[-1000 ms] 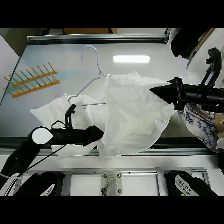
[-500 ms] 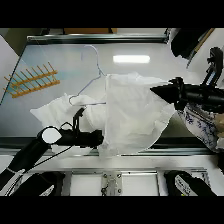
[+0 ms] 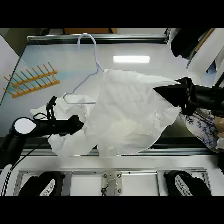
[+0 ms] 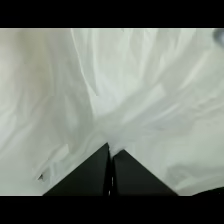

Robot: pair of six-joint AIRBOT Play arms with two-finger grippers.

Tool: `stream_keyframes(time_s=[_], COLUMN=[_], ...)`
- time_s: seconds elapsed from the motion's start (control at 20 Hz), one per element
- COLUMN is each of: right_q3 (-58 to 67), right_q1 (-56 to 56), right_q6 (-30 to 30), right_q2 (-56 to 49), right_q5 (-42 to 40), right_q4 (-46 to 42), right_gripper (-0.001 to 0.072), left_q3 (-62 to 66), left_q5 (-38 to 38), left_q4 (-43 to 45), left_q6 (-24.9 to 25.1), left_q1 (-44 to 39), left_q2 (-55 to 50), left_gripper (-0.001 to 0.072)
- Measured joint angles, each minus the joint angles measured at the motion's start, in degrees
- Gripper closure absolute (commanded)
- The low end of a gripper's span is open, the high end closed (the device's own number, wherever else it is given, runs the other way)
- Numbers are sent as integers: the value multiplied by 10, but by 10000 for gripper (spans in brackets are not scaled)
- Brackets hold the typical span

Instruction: Fold the clothes and pants, and hang the long-sleeved shirts on hangers.

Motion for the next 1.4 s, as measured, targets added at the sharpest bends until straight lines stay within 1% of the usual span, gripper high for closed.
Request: stream_keyframes(time_s=[0.3, 0.55, 0.9, 1.0, 1.2, 1.4], right_q3=[0, 0, 0, -4, -40, -95], right_q1=[0, 0, 0, 0, 2, 41], right_q6=[32, 42, 46, 38, 4, -38], right_q2=[21, 25, 25, 25, 25, 21], right_q5=[13, 18, 62, 74, 89, 79], right_q4=[-16, -35, -122, -147, -150, -103], right_gripper=[707, 707, 707, 708, 707, 708], left_q3=[97, 152, 175, 195, 267, 354], left_q5=[-38, -63, -75, -83, -112, -162], left_q4=[48, 95, 140, 149, 158, 167], left_q6=[29, 40, 46, 48, 54, 57], left_q1=[52, 69, 73, 73, 73, 73], left_q2=[-64, -88, -93, -93, -93, -93], left_gripper=[694, 694, 694, 694, 694, 694])
